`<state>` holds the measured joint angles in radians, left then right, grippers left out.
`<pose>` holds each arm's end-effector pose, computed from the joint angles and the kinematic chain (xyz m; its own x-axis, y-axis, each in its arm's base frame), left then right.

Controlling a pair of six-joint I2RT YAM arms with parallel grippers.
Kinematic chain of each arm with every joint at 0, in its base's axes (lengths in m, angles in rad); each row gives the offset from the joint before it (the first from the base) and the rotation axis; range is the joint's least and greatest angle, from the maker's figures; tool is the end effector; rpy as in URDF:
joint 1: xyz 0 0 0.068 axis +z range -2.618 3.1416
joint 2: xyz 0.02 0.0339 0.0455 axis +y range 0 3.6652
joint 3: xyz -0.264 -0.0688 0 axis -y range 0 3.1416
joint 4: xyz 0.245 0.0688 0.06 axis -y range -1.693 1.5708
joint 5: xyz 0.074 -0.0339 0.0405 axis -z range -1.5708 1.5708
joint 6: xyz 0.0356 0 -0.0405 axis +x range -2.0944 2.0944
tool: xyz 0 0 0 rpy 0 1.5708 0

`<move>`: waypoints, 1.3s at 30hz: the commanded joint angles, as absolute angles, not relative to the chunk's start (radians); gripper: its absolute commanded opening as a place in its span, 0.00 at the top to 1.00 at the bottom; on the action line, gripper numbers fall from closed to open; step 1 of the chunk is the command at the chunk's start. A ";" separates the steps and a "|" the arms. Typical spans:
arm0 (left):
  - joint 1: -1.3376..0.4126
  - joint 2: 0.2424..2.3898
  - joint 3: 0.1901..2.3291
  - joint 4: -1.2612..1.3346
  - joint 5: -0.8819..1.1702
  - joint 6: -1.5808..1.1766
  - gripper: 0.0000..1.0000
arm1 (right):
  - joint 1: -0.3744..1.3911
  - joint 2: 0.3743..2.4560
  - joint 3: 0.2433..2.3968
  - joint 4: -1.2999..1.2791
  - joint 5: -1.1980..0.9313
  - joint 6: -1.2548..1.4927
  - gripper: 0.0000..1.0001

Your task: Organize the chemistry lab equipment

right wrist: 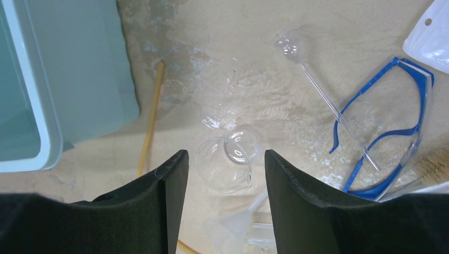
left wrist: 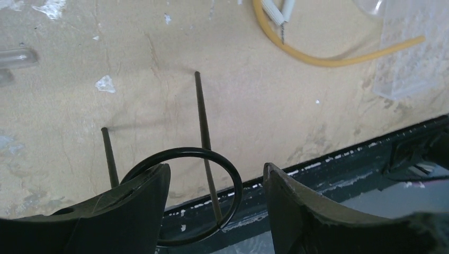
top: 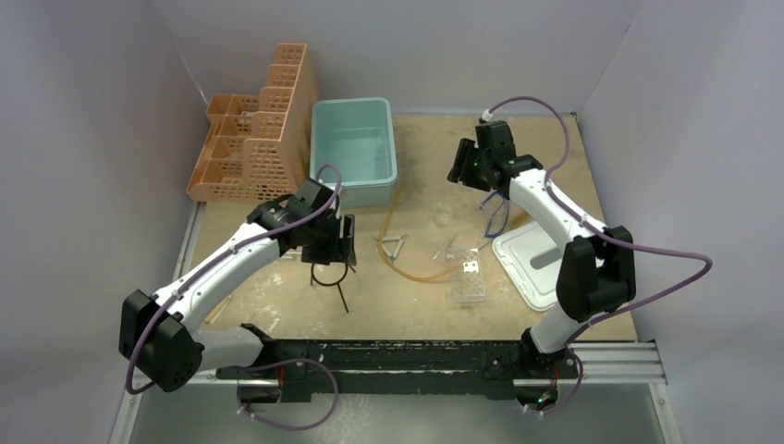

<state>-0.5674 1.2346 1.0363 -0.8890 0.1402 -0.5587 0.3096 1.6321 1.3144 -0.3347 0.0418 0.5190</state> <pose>0.1961 -0.1309 0.2766 -0.9442 -0.0206 -0.3286 0.1019 0.9307 -0.3513 0.3574 0.1128 0.2909 -0.6374 0.3164 -0.7026 0.0499 0.9268 0.3721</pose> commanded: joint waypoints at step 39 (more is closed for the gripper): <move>-0.668 1.014 1.162 -0.745 -0.174 -0.532 1.00 | 0.321 1.435 1.241 -0.316 0.139 0.533 0.45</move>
